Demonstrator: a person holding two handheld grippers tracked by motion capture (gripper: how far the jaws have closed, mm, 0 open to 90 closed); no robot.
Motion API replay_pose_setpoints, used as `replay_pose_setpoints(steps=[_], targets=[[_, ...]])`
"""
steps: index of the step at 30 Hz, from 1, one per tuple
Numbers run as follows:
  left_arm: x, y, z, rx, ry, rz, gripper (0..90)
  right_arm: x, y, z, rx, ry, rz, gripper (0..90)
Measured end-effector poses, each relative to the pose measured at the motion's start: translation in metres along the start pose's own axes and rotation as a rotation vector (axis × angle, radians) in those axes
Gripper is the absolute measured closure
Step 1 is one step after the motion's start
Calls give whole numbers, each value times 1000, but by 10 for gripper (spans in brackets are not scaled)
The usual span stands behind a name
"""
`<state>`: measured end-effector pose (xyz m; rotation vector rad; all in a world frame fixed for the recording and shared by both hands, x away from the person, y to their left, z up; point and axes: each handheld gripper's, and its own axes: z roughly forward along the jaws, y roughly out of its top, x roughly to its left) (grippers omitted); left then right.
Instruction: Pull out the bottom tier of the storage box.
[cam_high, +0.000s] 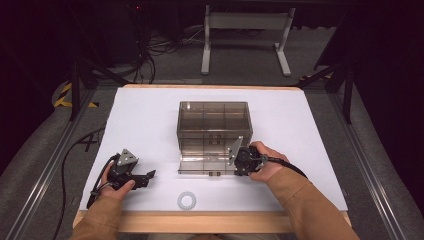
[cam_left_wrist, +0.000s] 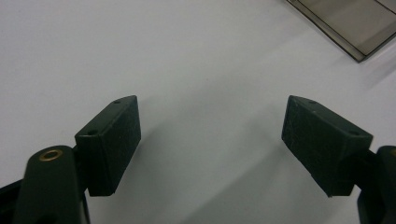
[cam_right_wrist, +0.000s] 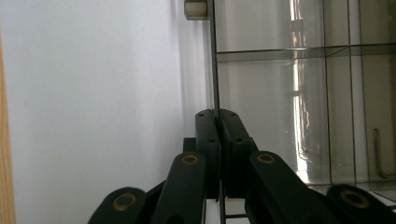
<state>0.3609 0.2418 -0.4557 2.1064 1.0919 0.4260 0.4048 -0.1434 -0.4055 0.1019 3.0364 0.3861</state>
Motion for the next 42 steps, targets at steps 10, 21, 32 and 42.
replay_pose_setpoints(steps=[10,21,32,42], targets=[[0,0,0,-2,2,-1,206,4,0,-1,2,34,-9,885],[-1,0,0,-2,2,-1,206,4,-1,0,4,42,-11,885],[0,0,0,4,3,-3,207,5,-1,0,3,40,-2,879],[0,1,1,4,2,0,207,8,-6,-8,-52,18,39,789]])
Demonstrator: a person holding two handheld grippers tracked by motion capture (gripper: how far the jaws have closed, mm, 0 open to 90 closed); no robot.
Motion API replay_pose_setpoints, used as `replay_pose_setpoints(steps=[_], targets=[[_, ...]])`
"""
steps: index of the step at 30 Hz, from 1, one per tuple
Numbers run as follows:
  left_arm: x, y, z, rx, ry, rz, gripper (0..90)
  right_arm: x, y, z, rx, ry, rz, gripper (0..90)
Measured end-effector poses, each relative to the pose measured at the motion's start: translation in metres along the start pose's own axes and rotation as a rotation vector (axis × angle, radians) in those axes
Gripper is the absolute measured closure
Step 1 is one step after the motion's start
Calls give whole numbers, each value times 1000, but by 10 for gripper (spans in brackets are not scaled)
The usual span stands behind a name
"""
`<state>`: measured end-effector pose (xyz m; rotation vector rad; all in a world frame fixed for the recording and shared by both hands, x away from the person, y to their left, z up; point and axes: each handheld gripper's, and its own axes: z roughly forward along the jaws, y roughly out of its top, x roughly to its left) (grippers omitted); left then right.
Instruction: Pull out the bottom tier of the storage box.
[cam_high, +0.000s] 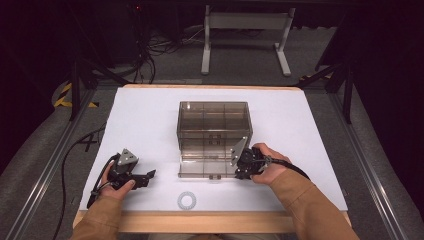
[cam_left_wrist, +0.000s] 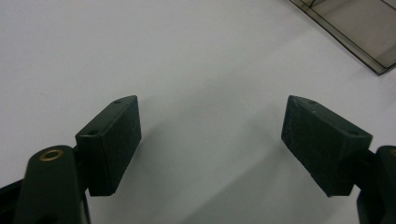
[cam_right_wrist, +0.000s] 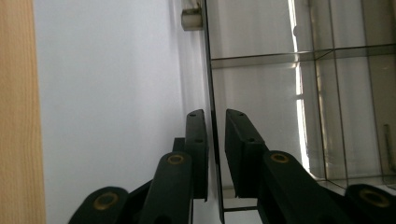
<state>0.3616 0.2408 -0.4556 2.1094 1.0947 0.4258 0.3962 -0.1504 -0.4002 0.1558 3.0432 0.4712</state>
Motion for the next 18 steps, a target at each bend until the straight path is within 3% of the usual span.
replay_pose_setpoints(steps=[10,18], targets=[[-1,1,1,4,-2,2,208,5,-10,-8,-145,-38,34,766],[-1,1,0,-2,-2,3,208,15,-19,-6,-256,-58,100,736]])
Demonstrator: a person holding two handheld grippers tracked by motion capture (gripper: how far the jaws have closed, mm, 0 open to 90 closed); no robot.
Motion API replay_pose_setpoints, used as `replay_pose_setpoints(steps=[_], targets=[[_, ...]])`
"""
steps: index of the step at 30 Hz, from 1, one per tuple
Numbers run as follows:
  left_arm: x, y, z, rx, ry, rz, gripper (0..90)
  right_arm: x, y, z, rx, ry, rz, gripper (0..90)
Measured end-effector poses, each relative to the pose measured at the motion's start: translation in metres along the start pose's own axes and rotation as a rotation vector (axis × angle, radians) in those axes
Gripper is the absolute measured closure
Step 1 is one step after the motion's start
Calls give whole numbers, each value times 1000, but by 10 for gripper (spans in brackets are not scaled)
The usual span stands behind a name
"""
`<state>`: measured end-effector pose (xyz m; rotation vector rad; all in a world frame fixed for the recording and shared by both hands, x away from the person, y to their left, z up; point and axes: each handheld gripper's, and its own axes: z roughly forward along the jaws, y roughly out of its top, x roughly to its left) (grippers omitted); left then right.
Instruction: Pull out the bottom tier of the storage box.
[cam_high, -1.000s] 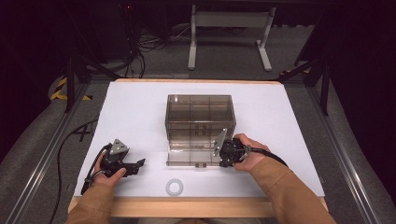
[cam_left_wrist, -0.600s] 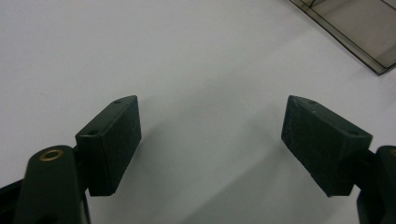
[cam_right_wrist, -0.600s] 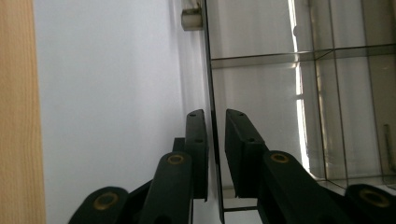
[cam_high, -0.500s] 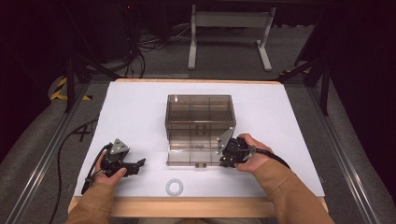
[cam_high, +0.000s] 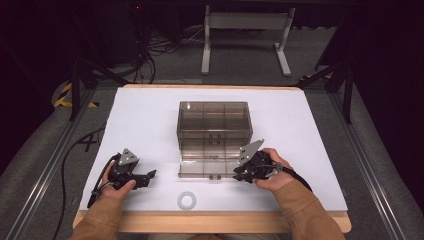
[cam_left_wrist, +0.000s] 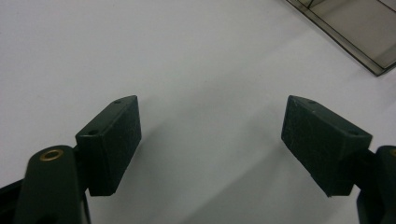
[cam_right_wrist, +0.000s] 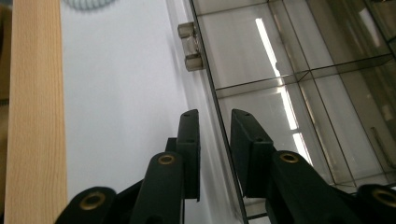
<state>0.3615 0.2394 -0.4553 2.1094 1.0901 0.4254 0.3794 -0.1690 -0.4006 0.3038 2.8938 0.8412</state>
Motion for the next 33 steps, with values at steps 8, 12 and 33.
replay_pose_setpoints(steps=[8,12,33], targets=[[0,0,0,-1,5,0,208,3,-6,-3,-87,-27,70,739],[0,1,0,-7,8,-5,209,4,-4,-1,-96,-37,90,738],[0,1,2,0,3,-6,210,14,11,6,-140,-55,147,700]])
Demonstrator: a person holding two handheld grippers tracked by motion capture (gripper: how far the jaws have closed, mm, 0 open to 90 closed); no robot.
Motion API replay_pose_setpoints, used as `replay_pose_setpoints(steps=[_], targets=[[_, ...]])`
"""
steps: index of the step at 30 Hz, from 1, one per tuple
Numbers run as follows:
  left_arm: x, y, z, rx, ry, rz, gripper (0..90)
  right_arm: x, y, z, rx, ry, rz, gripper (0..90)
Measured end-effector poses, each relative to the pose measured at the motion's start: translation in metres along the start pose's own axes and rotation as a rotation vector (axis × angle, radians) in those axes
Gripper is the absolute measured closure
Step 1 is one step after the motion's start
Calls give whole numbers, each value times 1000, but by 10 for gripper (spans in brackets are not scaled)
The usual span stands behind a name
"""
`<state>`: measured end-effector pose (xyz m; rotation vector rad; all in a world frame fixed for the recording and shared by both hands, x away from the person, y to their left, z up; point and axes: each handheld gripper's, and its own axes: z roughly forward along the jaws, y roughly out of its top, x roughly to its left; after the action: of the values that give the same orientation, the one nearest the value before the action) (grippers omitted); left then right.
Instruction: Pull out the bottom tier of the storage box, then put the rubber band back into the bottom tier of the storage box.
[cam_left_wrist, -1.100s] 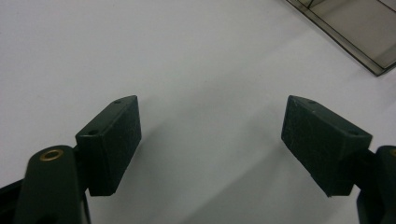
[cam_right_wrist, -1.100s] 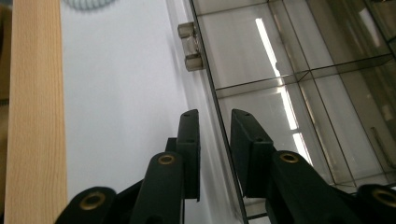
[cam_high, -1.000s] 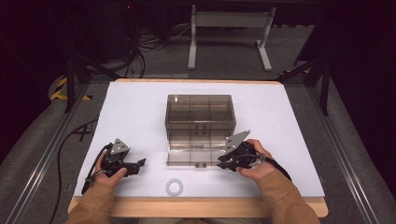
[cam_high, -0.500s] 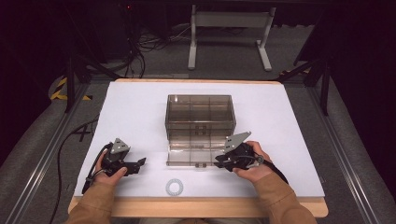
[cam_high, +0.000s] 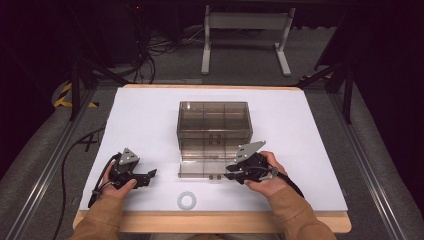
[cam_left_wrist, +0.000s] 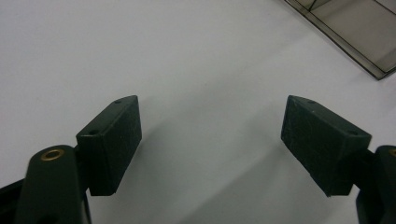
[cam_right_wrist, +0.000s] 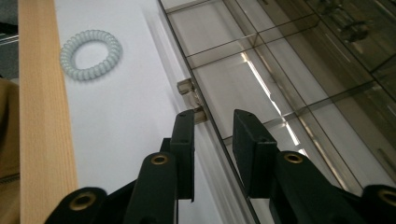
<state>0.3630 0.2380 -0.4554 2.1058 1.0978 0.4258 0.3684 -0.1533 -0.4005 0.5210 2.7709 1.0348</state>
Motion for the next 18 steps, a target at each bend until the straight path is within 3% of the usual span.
replay_pose_setpoints(steps=[18], targets=[[1,-3,-3,-4,9,-8,210,11,25,21,39,37,-30,693]])
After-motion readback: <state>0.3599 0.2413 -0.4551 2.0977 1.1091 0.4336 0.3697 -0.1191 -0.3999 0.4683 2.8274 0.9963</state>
